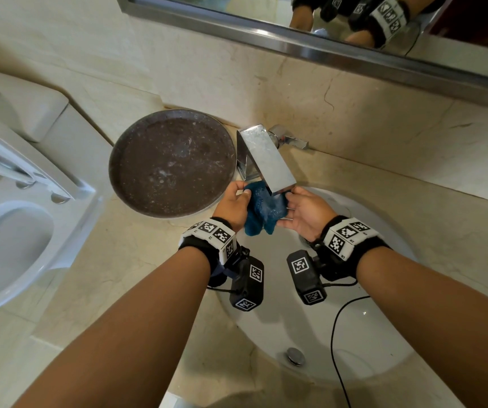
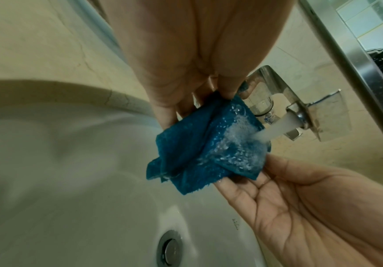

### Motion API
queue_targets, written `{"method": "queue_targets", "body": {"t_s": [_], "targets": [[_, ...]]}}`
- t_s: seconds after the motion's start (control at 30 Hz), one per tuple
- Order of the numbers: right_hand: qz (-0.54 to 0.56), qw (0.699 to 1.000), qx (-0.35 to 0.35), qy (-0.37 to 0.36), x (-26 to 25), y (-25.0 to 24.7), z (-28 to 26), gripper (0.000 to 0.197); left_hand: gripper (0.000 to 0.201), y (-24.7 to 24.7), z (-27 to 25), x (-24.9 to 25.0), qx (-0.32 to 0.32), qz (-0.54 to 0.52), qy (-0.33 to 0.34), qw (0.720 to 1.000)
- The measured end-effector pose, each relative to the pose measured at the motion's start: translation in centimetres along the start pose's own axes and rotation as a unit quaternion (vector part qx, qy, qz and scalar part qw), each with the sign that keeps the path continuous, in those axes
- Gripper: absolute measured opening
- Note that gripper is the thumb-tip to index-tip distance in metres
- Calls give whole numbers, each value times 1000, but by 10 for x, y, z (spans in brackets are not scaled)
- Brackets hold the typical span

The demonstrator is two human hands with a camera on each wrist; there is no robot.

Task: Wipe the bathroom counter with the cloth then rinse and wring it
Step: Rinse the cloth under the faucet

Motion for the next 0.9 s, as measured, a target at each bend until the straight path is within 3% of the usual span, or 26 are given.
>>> {"method": "queue_targets", "body": {"t_s": [0.53, 0.7, 0.9], "targets": [[8, 1000, 1, 2, 0, -9, 0, 30, 19, 7, -1, -1, -11, -9, -23, 1000], [11, 1000, 8, 0, -2, -11, -2, 18, 17, 11, 0, 0, -17, -45, -40, 998], [-7, 1000, 3, -14, -3, -16, -4, 17, 10, 18, -2, 2, -27, -59, -39, 997]]}}
Point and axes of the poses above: each hand's wrist, its own z-axis towards the middle knuckle, its own y-axis out of the palm, x = y × z, the point moved 3 cm from there along z, towards the middle knuckle
